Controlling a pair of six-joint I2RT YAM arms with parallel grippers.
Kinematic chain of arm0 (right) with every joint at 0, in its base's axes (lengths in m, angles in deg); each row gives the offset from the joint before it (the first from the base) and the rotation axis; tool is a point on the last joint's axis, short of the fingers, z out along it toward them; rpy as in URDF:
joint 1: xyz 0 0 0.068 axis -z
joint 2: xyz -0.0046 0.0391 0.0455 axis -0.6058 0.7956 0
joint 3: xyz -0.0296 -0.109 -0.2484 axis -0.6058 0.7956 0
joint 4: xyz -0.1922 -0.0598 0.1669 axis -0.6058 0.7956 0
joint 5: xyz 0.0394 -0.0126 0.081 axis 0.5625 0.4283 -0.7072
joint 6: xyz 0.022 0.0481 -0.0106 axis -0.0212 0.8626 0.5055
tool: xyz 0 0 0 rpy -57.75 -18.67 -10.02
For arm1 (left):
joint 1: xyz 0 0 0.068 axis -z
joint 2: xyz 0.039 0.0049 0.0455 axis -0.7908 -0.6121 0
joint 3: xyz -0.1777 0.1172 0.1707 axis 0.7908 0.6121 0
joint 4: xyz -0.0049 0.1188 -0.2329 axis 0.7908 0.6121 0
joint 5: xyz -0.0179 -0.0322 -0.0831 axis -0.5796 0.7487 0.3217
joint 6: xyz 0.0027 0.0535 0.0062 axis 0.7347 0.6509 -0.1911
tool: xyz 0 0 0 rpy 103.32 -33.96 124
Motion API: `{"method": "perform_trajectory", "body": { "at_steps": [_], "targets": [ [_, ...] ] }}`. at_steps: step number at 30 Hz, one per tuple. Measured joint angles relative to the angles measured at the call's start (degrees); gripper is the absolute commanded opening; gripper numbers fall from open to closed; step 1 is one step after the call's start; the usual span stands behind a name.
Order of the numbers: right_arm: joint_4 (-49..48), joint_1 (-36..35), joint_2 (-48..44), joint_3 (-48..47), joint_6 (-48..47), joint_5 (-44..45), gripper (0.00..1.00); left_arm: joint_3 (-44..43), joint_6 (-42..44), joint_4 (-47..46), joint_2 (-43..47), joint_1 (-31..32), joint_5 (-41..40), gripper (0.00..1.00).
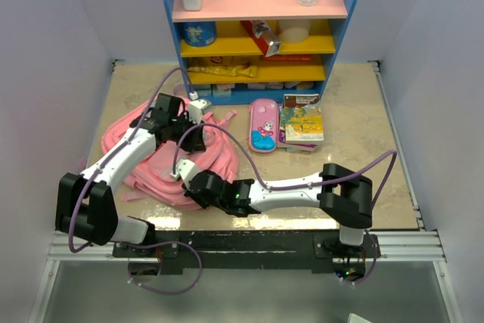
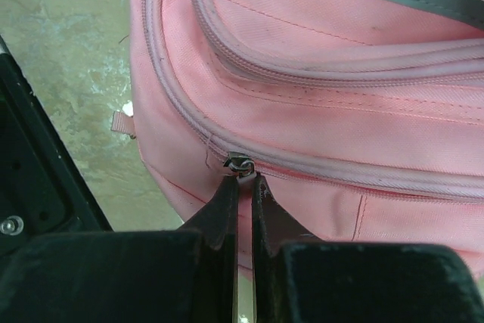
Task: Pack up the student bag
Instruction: Unzip the student bag at the center of the board.
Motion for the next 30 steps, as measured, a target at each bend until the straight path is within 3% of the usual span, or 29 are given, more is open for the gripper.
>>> {"method": "perform_trajectory", "body": {
  "at_steps": [15,22,27,30],
  "targets": [
    [9.73,-2.23,6.4,-12.63,2.43,1.75,0.0,-3.21,-1.64,3.74,0.0,1.36,-6.43,0.0],
    [13.33,-2.43,6.25,-14.08,3.52,1.36,0.01,-3.3,-1.79,3.78,0.0,3.06,-9.09,0.0],
    [13.33,-2.43,6.25,-14.34,4.66,0.13,0.11,-3.3,-2.47,3.78,0.0,3.08,-9.44,0.0],
    [13.14,-2.43,6.25,-14.49,5.53,-0.87,0.3,-3.3,-2.49,3.8,0.0,3.1,-9.57,0.0]
  ]
}}
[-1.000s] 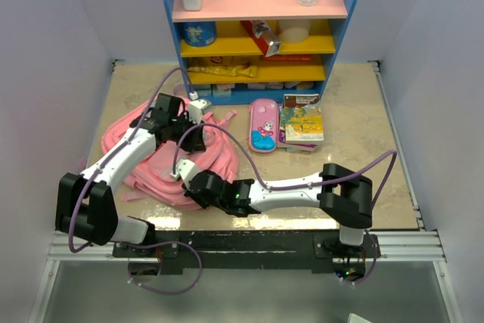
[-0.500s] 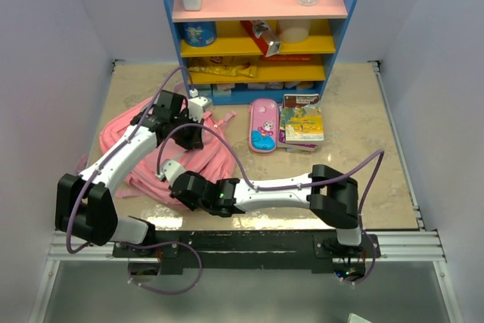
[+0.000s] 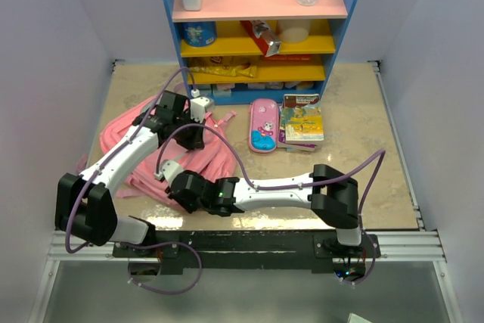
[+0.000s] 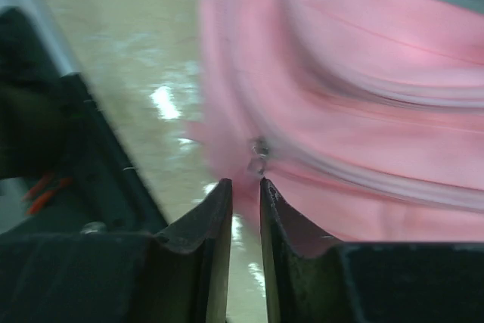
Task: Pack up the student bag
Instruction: Unzip the student bag at the center of the board.
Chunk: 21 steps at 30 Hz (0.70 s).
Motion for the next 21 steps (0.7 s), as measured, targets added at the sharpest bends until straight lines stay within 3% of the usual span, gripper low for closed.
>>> {"method": "perform_trajectory", "body": {
  "at_steps": [2,3,8,12,15,16,17,21],
  "targets": [
    [-0.79,-0.07,0.0,-0.26,1.05,-2.69,0.43,0.0,-0.07,-1.03,0.0,0.02,-0.04,0.0],
    [-1.68,-0.55,0.0,-0.37,1.55,-4.57,0.44,-0.02,-0.39,-2.89,0.0,0.04,0.07,0.0],
    [-5.01,-3.76,-6.14,5.46,2.82,-8.57,0.41,-0.61,-0.96,-9.38,1.62,0.55,0.68,0.0],
    [-7.48,0.63,-16.09,13.44,4.2,-9.51,0.39,-0.9,-0.37,-9.68,3.52,0.39,0.26,0.0],
    [-8.46,7.58,-21.24,16.33,5.7,-7.23,0.58,-0.98,0.33,-9.22,4.59,0.28,-0.2,0.0],
    [-8.31,10.25,-22.58,16.76,6.38,-5.7,0.72,-0.98,0.63,-9.01,4.76,0.28,-0.26,0.0],
    [-7.85,12.87,-23.65,16.85,6.93,-4.04,0.79,-0.98,0.94,-8.83,4.83,0.28,-0.26,0.0],
    [-4.96,22.88,-24.28,16.17,9.09,2.78,0.99,0.02,1.62,-9.14,5.27,0.28,-0.13,0.0]
  ]
}}
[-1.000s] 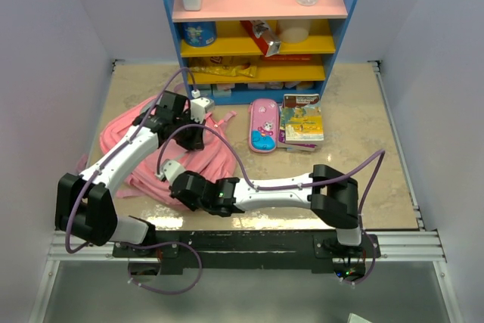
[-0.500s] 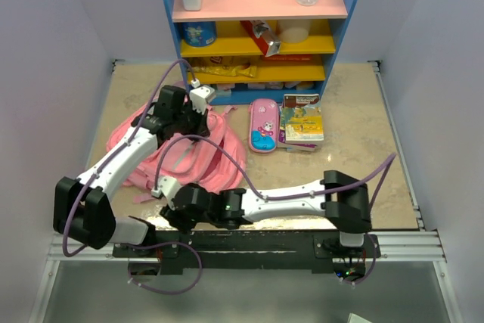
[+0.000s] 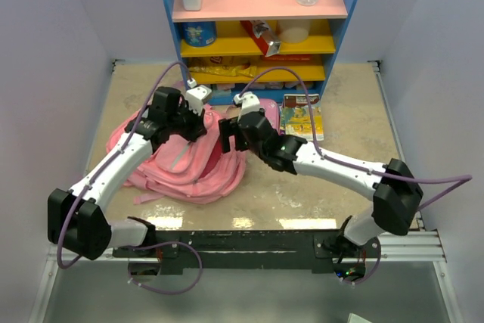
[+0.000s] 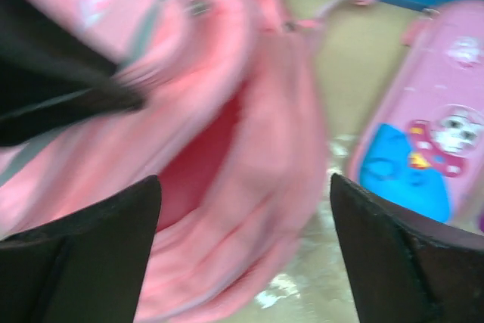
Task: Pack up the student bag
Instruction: Unzip the student bag at the center of the board, then pick up the stationery from the center of the board.
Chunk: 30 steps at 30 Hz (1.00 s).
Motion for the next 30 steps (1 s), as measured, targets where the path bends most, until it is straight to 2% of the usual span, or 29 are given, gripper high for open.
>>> {"method": "perform_trajectory", "body": {
  "at_steps": [4,8,15,23,30],
  "targets": [
    [4.87,3.43,5.35,-3.54,1.6,6.56,0.99,2.73,0.48,-0.74,1.11,0.0,0.17,0.0],
    [10.54,3.93,15.23,-10.49,4.31,12.07,0.99,4.13,1.49,-1.01,1.86,0.0,0.17,0.0],
    [15.65,8.5,25.79,-17.18,7.89,14.91,0.99,4.5,2.49,-0.66,3.17,-0.85,0.46,0.0],
    [18.34,15.1,32.24,-21.68,8.28,20.5,0.99,4.5,2.56,0.09,4.52,-1.51,0.96,0.0],
    [19.32,15.5,34.29,-23.61,8.33,22.84,0.99,4.52,2.6,0.28,4.7,-1.53,1.07,0.0]
  ]
}}
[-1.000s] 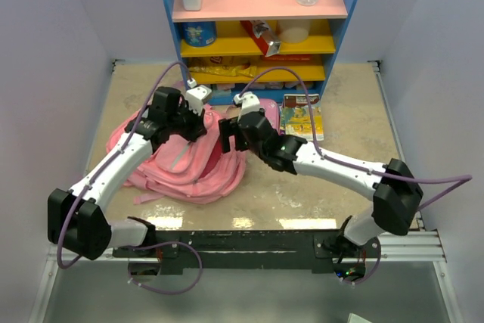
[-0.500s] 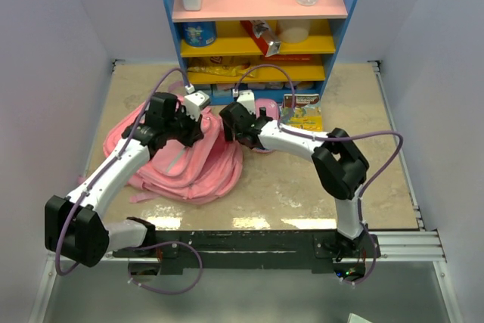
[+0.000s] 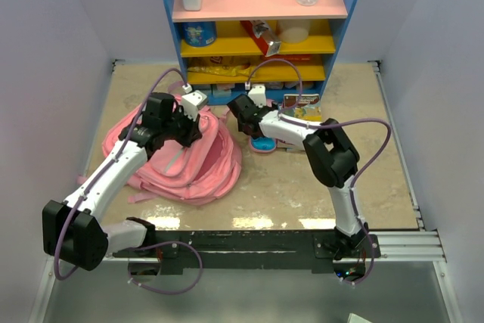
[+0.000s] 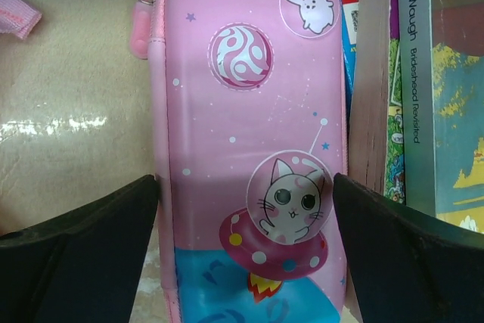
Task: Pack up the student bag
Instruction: Pick up the stationery from the center of the board.
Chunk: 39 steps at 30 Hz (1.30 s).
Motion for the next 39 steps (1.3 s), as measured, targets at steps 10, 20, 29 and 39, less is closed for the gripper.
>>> {"method": "perform_trajectory", "body": {
  "at_steps": [10,20,29,39],
  "targets": [
    [0.07,0.48,1.33,-1.05,0.0,0.48,0.99,0.11,0.22,0.04,0.02,-0.26,0.61,0.0],
    [1.88,1.07,3.19,-3.67,-0.44,-0.55,0.99,0.2,0.35,0.07,0.13,-0.35,0.83,0.0],
    [-1.38,0.61,2.45,-0.76,-1.2,-0.7,0.97,0.2,0.37,0.22,0.46,-0.37,0.81,0.0],
    [-15.12,-4.04,-7.91,17.79,-0.13,-0.46,0.9,0.2,0.39,0.26,0.79,-0.42,0.79,0.0]
  ]
}}
